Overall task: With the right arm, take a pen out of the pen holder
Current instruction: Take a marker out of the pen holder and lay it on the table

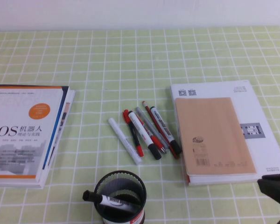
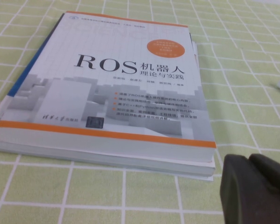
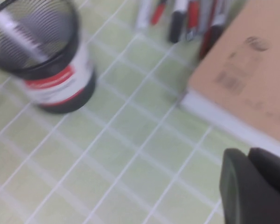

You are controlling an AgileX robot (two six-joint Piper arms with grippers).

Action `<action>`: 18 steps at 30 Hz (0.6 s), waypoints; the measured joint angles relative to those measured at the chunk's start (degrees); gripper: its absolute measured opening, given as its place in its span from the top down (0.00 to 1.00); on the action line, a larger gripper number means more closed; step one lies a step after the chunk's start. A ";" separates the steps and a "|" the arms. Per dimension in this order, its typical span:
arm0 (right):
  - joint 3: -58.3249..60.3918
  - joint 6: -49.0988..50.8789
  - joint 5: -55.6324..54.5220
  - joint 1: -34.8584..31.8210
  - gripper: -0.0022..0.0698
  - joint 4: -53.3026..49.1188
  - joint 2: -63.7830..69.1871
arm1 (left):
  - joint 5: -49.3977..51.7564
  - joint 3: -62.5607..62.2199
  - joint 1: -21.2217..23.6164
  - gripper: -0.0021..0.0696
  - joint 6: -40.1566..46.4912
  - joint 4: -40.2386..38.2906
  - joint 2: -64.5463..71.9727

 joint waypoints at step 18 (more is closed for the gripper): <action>29.64 0.00 -18.26 -31.89 0.99 3.26 -33.24 | 0.00 0.00 0.00 0.98 0.00 0.00 0.00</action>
